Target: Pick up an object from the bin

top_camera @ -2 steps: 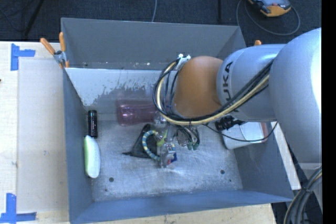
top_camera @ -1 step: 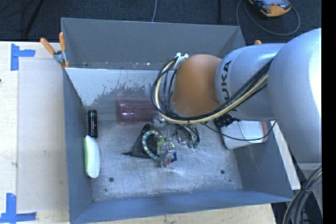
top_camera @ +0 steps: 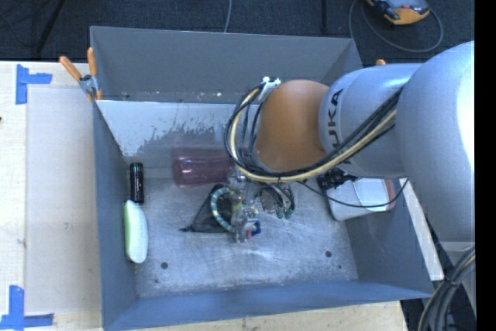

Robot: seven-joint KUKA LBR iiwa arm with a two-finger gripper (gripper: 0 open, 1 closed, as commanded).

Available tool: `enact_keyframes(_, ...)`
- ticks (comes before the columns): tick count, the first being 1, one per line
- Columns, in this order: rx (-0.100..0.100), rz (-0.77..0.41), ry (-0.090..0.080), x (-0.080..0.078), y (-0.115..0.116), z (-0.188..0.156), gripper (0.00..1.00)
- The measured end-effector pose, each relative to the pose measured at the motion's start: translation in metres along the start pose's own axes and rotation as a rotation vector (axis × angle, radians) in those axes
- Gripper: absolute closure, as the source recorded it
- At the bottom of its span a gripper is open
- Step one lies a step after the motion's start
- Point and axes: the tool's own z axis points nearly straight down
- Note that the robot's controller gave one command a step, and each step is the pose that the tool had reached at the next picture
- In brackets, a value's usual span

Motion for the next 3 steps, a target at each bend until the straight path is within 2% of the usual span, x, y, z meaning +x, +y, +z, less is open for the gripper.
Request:
enact_keyframes(2,0.000,0.006,0.002,0.001,0.000,-0.003,1.00)
enact_keyframes(3,0.002,0.006,0.012,0.004,-0.001,-0.013,1.00)
